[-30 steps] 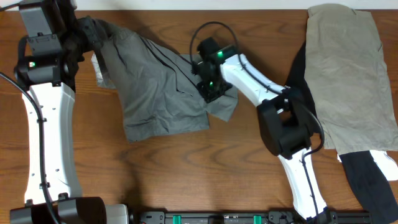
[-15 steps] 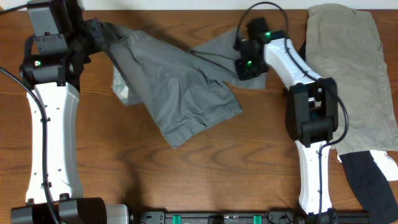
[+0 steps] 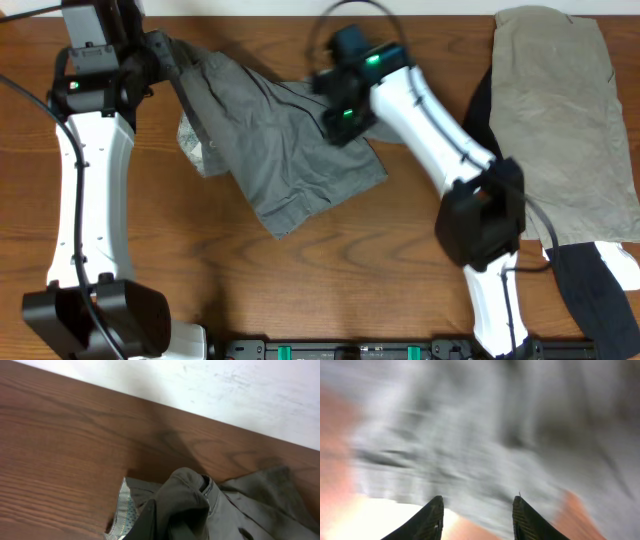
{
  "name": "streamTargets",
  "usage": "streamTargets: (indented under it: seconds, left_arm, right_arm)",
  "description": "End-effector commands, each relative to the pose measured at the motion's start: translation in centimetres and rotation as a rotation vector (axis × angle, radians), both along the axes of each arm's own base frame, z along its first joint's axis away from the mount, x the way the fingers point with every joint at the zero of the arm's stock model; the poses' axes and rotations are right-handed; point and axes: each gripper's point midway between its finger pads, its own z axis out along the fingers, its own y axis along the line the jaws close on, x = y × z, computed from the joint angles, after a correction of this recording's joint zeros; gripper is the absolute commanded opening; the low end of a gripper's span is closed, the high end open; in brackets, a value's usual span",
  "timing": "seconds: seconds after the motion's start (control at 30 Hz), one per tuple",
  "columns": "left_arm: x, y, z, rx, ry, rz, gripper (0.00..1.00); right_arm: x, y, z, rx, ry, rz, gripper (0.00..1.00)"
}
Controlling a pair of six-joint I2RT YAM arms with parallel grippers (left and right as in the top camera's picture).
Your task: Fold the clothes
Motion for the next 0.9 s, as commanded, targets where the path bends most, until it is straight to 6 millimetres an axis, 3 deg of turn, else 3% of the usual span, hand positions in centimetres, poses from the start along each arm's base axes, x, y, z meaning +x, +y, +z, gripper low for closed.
streamTargets:
  seconds: [0.0,0.03,0.17,0.33,0.43,0.57,0.67,0.87]
  left_arm:
    - [0.4,0.4,1.9,0.002,-0.050,0.018,0.06]
    - [0.4,0.4,1.9,0.003,-0.055,0.019,0.06]
    - [0.5,0.4,2.0,0.004,-0.059,0.019,0.06]
    - [0.6,0.5,2.2,0.006,-0.069,0.019,0.06]
    - [0.7,0.7,2.3,0.013,-0.072,0.026,0.06]
    - [0.6,1.4,2.3,0.014,-0.072,0.039,0.06]
    - [0.5,1.9,2.3,0.015,-0.072,0.050,0.06]
    - [0.4,2.8,2.2,0.014,-0.068,0.069,0.06]
  right_arm:
    - [-3.6,5.2,0.4,0.050,0.009,0.108,0.46]
    - [-4.5,7.0,0.1,0.042,-0.017,0.129,0.48]
    - [-5.6,10.3,-0.9,0.006,-0.106,0.157,0.54]
    - [-6.5,13.0,-3.6,-0.082,-0.214,0.180,0.57]
    - [-6.8,12.8,-6.5,-0.168,-0.224,0.171,0.57]
    - [-7.9,11.7,-9.7,-0.249,-0.160,0.173,0.63]
    - [-8.4,10.9,-10.2,-0.284,-0.133,0.176,0.70]
    - [-9.9,10.7,-10.3,-0.292,-0.076,0.191,0.91]
